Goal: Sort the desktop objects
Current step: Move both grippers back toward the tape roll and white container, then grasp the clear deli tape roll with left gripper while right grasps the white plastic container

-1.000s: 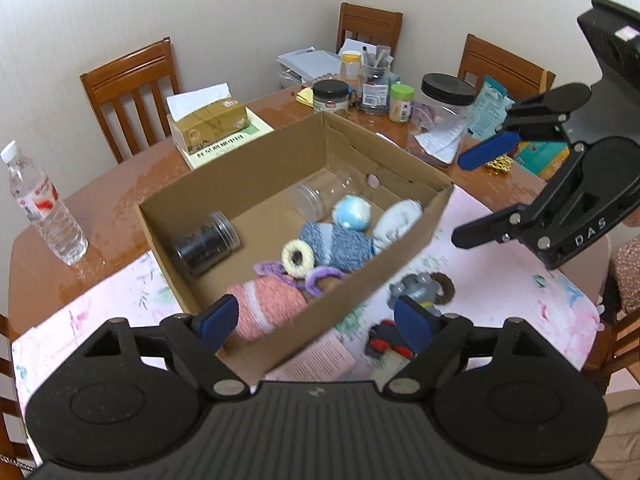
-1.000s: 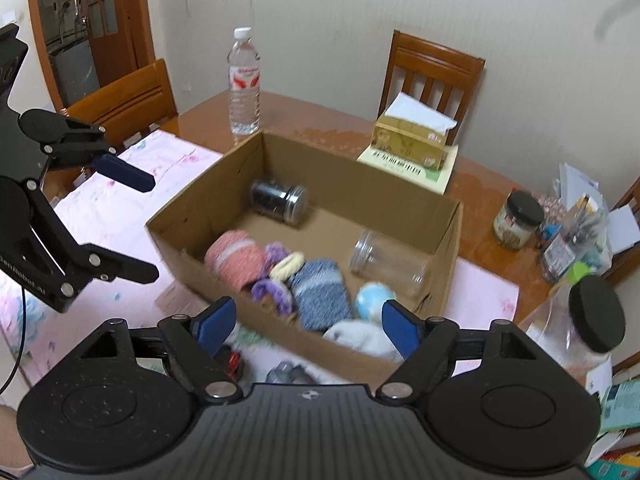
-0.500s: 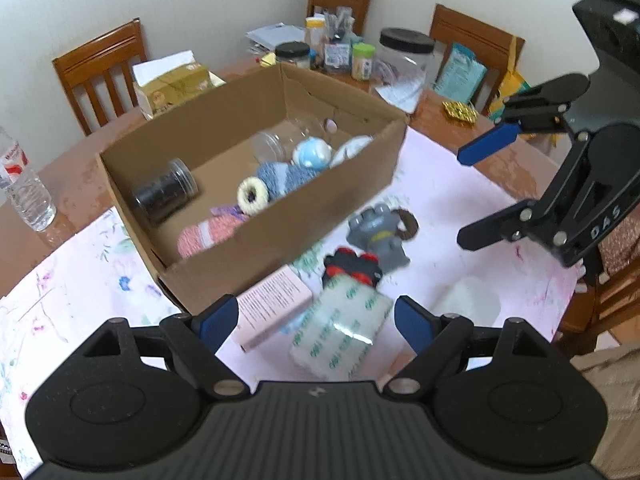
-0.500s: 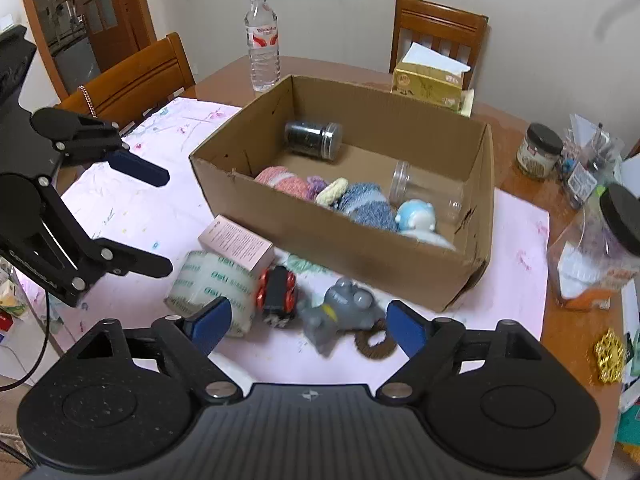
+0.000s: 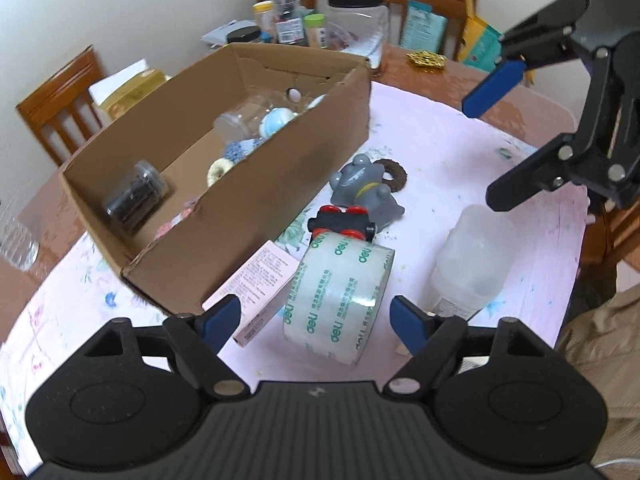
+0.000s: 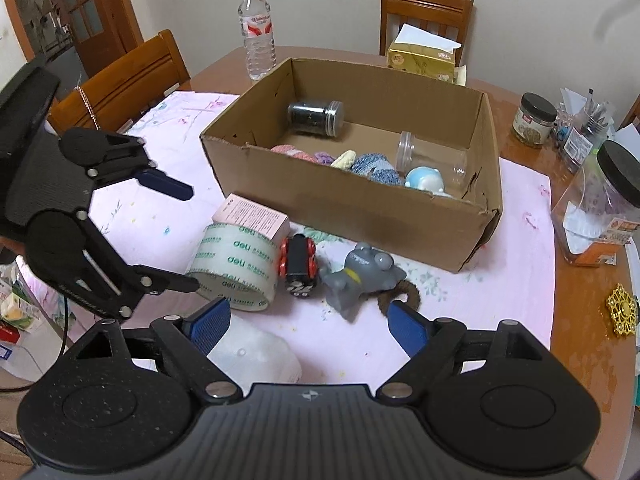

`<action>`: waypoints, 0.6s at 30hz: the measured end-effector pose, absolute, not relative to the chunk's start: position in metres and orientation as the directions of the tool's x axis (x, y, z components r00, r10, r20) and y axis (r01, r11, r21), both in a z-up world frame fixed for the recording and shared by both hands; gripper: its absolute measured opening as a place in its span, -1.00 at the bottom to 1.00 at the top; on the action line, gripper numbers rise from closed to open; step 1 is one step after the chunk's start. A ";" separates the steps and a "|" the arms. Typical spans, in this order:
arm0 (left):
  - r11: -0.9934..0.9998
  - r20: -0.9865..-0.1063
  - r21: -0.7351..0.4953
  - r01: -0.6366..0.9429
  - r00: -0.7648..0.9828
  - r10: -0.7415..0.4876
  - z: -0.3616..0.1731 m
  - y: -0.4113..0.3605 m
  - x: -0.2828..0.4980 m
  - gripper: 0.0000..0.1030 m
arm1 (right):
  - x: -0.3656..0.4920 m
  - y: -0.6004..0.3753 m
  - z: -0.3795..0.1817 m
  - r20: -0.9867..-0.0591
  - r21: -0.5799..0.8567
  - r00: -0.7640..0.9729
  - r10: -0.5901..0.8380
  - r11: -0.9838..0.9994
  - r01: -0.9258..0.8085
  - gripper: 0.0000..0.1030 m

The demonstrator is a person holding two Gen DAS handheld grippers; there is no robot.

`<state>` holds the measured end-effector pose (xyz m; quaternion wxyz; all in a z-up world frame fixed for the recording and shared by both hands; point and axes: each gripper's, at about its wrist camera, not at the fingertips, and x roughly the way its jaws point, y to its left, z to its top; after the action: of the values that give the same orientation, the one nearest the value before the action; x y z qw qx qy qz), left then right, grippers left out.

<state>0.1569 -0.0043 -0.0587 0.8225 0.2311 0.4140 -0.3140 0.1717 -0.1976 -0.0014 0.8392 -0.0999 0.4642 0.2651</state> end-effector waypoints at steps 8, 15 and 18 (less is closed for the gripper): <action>0.635 -0.831 0.140 0.760 0.439 -0.342 -0.071 -0.007 0.161 0.25 | 0.161 -0.192 -0.002 -0.834 0.072 0.432 0.344 0.844 -0.531 0.73; 0.605 -0.832 0.109 0.788 0.405 -0.378 -0.075 -0.008 0.168 0.17 | 0.153 -0.186 -0.006 -0.840 0.070 0.427 0.335 0.847 -0.527 0.73; 0.594 -0.836 0.088 0.799 0.384 -0.392 -0.077 -0.009 0.169 0.10 | 0.150 -0.181 -0.009 -0.842 0.069 0.425 0.331 0.849 -0.524 0.73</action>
<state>0.1692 -0.0092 -0.0772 0.7936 0.2491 0.4091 -0.3753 0.1504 -0.1812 -0.0093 0.8379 -0.1021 0.4716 0.2550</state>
